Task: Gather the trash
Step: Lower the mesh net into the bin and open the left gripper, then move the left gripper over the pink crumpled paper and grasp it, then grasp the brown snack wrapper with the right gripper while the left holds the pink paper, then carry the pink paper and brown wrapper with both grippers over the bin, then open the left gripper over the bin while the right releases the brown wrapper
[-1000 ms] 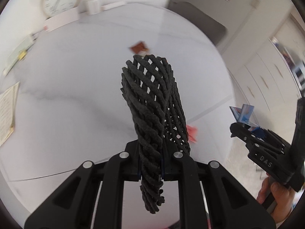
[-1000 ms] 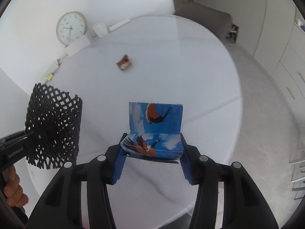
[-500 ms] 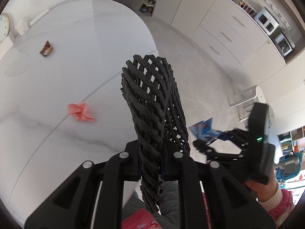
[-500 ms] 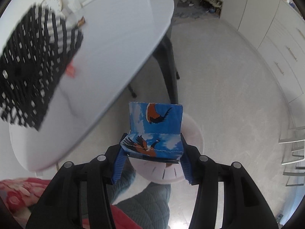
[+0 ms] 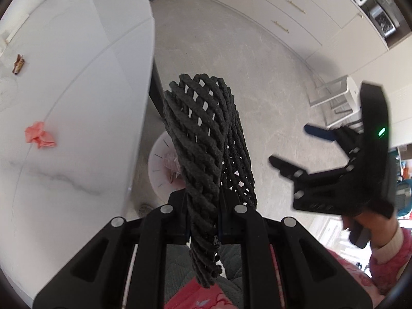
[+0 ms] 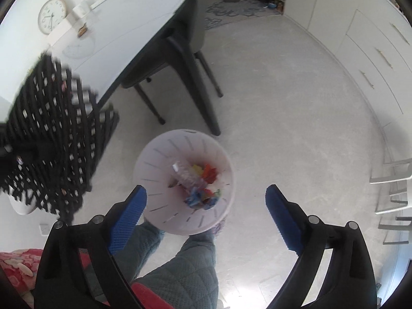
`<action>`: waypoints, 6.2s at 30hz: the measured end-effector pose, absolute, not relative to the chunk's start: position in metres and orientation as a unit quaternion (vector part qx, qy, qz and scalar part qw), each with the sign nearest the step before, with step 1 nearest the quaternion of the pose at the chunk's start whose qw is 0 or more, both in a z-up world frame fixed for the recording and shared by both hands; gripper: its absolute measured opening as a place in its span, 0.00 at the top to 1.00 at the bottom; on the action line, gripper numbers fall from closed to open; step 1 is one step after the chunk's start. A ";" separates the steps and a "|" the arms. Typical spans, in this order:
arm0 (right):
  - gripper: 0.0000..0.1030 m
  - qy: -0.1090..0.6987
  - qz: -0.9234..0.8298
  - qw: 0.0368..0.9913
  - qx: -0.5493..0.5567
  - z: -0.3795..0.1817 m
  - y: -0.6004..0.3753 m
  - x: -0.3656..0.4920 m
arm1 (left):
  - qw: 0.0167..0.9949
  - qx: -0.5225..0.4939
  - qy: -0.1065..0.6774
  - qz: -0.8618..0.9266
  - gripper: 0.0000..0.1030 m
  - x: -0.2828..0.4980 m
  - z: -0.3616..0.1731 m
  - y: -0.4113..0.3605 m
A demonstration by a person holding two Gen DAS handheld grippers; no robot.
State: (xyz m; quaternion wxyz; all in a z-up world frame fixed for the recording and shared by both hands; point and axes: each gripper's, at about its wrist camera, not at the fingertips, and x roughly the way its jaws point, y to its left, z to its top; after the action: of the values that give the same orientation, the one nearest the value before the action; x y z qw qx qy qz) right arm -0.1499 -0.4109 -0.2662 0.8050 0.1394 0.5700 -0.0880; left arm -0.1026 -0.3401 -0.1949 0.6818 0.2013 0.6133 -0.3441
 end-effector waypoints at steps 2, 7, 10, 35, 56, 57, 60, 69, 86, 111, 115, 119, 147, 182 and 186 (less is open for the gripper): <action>0.10 0.566 -0.102 0.806 0.139 -0.264 -0.425 -0.159 | 0.670 0.223 0.619 -0.344 0.87 -0.111 -0.208 -0.349; 0.10 0.555 -0.117 0.810 0.147 -0.263 -0.446 -0.171 | 0.661 0.242 0.629 -0.329 0.50 -0.124 -0.228 -0.362; 0.10 0.550 -0.115 0.812 0.156 -0.262 -0.455 -0.176 | 0.662 0.248 0.631 -0.321 0.36 -0.127 -0.230 -0.365; 0.06 0.500 -0.081 0.847 0.163 -0.219 -0.460 -0.173 | 0.789 0.143 0.550 -0.233 0.12 -0.094 -0.138 -0.323; 0.06 0.494 0.002 0.864 0.098 -0.185 -0.375 -0.054 | 0.822 0.048 0.567 -0.028 0.24 0.057 -0.210 -0.218; 0.06 0.495 0.004 0.863 0.097 -0.184 -0.372 -0.050 | 0.820 0.048 0.569 -0.030 0.29 0.060 -0.214 -0.220; 0.06 0.495 0.011 0.863 0.102 -0.180 -0.364 -0.037 | 0.815 0.043 0.577 -0.034 0.41 0.071 -0.224 -0.220; 0.06 0.498 0.017 0.863 0.088 -0.174 -0.345 -0.001 | 0.802 0.035 0.593 -0.055 0.74 0.093 -0.237 -0.211; 0.06 0.507 0.096 0.856 0.028 -0.183 -0.266 0.148 | 0.824 0.026 0.565 -0.039 0.75 0.144 -0.183 -0.148; 0.68 0.536 0.158 0.829 -0.030 -0.242 -0.146 0.370 | 0.829 -0.010 0.559 0.006 0.75 0.274 -0.202 -0.064; 0.68 0.533 0.160 0.830 -0.026 -0.235 -0.153 0.361 | 0.829 -0.012 0.559 0.005 0.75 0.269 -0.196 -0.066; 0.67 0.523 0.154 0.838 -0.018 -0.217 -0.171 0.338 | 0.828 -0.005 0.561 -0.011 0.75 0.255 -0.184 -0.077; 0.66 0.545 -0.060 0.822 0.153 -0.215 -0.421 -0.094 | 0.708 0.200 0.576 -0.357 0.74 -0.057 -0.179 -0.381; 0.65 0.556 -0.049 0.812 0.174 -0.247 -0.441 -0.141 | 0.626 0.252 0.644 -0.360 0.39 -0.117 -0.260 -0.402; 0.65 0.556 -0.040 0.811 0.175 -0.254 -0.439 -0.139 | 0.681 0.261 0.596 -0.335 0.39 -0.114 -0.230 -0.387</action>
State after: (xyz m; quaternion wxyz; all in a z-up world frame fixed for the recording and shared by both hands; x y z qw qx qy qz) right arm -0.1391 -0.4394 -0.2535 0.8113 0.1754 0.5562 -0.0400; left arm -0.1139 -0.3873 -0.2295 0.6812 0.2608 0.5964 -0.3350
